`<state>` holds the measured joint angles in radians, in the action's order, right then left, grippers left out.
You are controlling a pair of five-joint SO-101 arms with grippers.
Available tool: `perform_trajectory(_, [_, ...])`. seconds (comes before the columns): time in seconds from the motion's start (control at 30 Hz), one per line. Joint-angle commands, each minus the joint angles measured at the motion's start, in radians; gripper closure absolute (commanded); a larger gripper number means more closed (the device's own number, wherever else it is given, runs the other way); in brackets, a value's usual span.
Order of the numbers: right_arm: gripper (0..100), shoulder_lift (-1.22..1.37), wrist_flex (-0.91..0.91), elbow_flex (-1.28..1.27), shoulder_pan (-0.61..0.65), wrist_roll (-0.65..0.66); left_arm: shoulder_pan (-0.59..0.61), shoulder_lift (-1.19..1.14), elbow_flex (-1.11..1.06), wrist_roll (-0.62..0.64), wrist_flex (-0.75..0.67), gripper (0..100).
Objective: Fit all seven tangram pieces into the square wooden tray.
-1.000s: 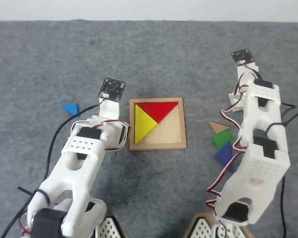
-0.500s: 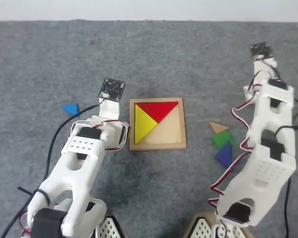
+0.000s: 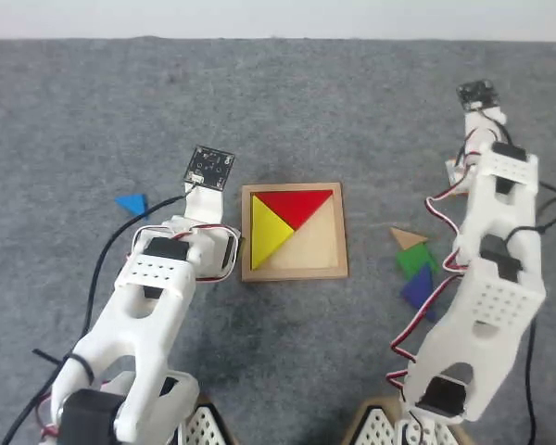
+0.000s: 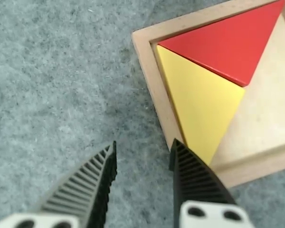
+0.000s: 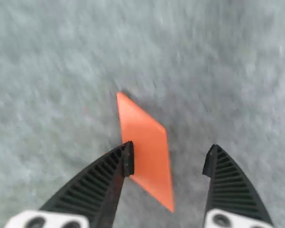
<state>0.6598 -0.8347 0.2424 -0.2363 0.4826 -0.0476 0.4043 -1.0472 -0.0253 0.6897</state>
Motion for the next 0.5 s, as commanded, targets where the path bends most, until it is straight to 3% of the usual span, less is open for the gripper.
perform_trajectory(0.0, [73.6, 0.048, -0.058, 0.097, 0.03, 0.018, -0.006, 0.037, 0.007, -0.008, -0.021, 82])
perform_trajectory(0.47, [73.6, -0.045, -0.483, 0.135, 0.186, 0.014, -0.006, 0.037, 0.007, -0.008, -0.023, 82])
